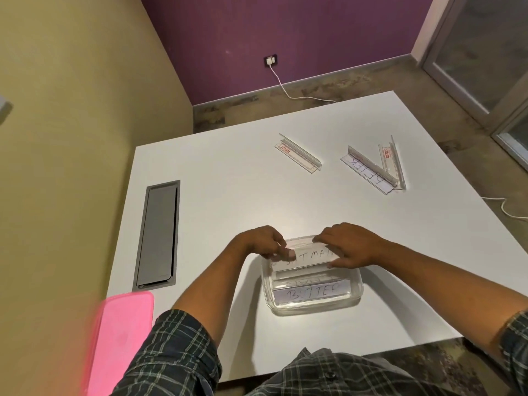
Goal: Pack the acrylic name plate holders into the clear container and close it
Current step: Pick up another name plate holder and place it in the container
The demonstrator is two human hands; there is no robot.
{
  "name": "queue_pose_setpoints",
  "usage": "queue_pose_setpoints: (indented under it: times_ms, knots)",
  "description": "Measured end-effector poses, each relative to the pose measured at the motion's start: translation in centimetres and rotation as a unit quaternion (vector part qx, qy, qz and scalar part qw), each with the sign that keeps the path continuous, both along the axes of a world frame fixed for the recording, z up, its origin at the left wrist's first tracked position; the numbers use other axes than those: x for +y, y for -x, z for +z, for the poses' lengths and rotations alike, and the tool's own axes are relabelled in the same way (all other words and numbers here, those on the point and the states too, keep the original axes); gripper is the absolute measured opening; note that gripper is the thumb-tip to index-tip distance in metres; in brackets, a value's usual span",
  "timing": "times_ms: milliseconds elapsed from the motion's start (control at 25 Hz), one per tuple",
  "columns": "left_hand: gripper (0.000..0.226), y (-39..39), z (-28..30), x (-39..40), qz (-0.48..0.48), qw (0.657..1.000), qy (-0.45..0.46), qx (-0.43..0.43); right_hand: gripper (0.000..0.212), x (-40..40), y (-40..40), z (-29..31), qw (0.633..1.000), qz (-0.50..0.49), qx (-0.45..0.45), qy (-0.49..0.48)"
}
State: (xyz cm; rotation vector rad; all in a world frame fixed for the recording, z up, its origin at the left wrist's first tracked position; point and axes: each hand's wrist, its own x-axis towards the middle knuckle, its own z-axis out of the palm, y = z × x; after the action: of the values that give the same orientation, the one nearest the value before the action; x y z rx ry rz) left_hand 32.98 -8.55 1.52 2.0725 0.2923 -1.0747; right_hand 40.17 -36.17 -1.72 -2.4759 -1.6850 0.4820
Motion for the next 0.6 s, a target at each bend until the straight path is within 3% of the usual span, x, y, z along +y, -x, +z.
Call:
queue_pose_setpoints:
  times_ms: [160,400,600]
  knots:
    - [0.070,0.6,-1.2,-0.7,-0.108,0.981,-0.142,-0.073,0.070,0.7,0.4,-0.9,0.998,0.006,-0.053,0.041]
    - [0.040,2.4,-2.9,-3.2,-0.260,0.909,-0.292,-0.144,0.073,1.7,1.7,-2.1,0.990,0.000,-0.058,0.128]
    - [0.031,3.8,-4.6,-3.9,-0.285,0.886,-0.320,-0.177,0.051,1.7,2.2,-3.1,0.985,-0.024,-0.059,0.163]
